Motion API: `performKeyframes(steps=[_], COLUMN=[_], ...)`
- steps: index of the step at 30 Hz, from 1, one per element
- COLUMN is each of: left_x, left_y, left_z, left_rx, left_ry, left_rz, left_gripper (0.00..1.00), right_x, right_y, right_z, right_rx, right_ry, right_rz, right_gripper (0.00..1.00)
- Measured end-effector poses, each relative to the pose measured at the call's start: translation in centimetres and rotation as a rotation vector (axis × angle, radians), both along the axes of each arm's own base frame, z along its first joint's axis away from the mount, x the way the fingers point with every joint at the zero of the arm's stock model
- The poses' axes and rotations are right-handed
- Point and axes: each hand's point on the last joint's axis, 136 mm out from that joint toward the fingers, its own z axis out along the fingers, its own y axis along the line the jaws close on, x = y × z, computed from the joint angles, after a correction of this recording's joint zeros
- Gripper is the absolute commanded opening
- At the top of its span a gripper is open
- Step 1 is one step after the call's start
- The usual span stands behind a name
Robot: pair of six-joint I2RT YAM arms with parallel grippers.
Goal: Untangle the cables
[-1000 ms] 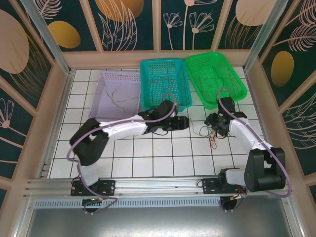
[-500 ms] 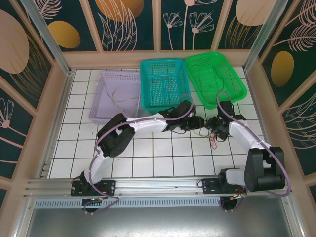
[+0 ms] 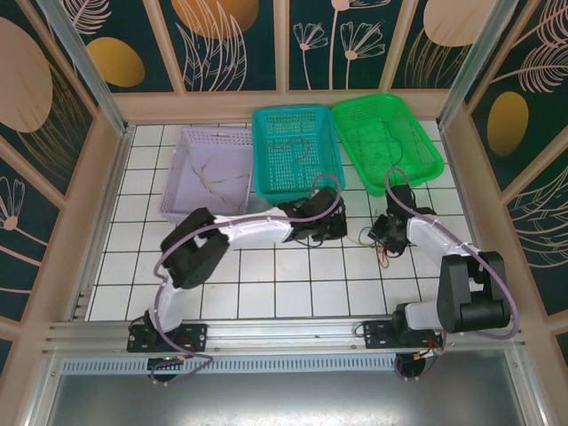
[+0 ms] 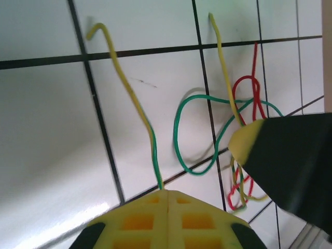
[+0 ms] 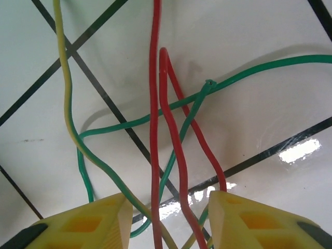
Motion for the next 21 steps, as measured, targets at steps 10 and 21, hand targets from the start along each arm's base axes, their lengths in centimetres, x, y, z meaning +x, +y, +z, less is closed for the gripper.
performKeyframes(steps=[10,21], left_x=[-0.9,-1.9], left_y=[6.3,2.8], left_z=[15.4,1.6], left_rx=[-0.164,-0.028], left_ry=[-0.241,0.055], left_rz=[0.102,0.055], left_gripper=[0.34,0.75], right_x=[0.7,1.2], right_y=[-1.1,3.8], right_z=[-0.1,2.8], right_rx=[-0.018,0.078], right_ry=[-0.020,-0.138], right_rz=[-0.019,0.176], right_gripper=[0.04,0.00])
